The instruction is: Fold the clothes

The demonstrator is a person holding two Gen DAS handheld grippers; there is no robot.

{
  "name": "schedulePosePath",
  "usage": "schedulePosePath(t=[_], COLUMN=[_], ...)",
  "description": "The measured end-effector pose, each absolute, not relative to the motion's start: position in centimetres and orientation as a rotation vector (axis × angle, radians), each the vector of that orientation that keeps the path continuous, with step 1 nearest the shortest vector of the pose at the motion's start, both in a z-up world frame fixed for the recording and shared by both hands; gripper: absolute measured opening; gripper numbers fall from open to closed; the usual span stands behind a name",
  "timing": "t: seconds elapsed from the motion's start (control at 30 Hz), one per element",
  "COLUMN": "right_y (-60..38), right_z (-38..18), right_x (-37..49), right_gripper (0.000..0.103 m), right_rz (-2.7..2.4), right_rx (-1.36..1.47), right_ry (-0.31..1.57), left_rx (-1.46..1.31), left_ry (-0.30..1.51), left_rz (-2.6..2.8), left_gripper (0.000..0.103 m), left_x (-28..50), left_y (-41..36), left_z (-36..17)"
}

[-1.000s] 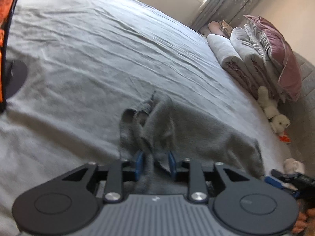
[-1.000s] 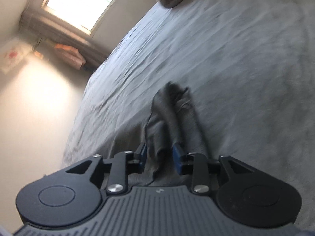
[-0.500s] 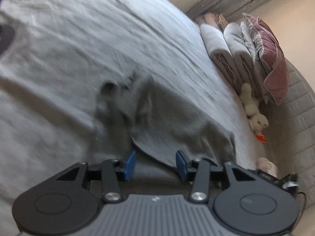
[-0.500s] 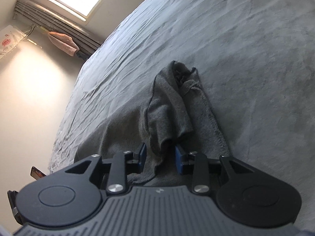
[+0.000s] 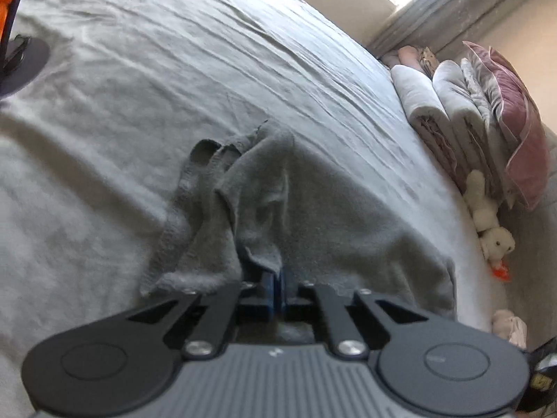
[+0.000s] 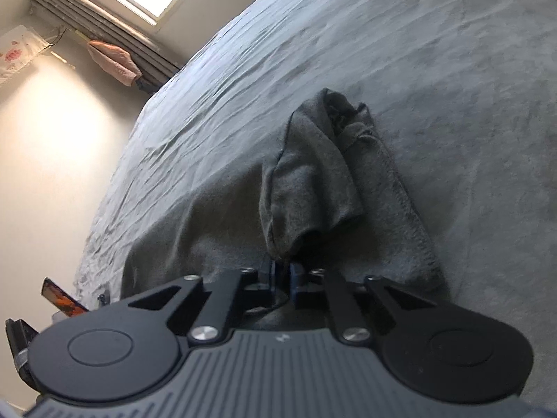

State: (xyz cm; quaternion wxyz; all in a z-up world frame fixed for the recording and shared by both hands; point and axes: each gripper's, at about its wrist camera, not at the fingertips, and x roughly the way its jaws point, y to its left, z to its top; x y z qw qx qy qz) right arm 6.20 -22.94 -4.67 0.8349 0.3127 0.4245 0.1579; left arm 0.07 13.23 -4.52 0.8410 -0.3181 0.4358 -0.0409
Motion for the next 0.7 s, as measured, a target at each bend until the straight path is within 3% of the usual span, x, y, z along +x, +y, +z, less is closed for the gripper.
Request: schedulePosePath(t=[0.17, 0.33, 0.43, 0.5, 0.7], right_y=[-24.7, -24.2, -24.8, -25.3, -26.2], right_z=[-3.3, -5.1, -4.2, -3.4, -1.2], right_x=[5.5, 6.1, 5.6, 5.2, 4.0], right_gripper=[0.008, 0.005, 0.016, 0.016, 0.017], right_rz=[0.405, 0.344, 0.339, 0.335, 0.274], right_rx=[0.76, 0.625, 0.595, 0.578, 0.479], right_ry=[0.864, 0.988, 0.933, 0.892, 0.729], left_rx=[-0.651, -0.562, -0.427, -0.369, -0.233], left_ry=[0.921, 0.915, 0.903, 0.866, 0.671], left_rz=[-0.068, -0.069, -0.092, -0.106, -0.062], left_gripper=[0.001, 0.004, 0.007, 0.017, 0.017], left_x=[-0.1, -0.2, -0.3, -0.6, -0.8], left_y=[13.2, 12.7, 11.9, 12.1, 13.0], left_z=[-4.6, -4.1, -3.3, -2.4, -0.1])
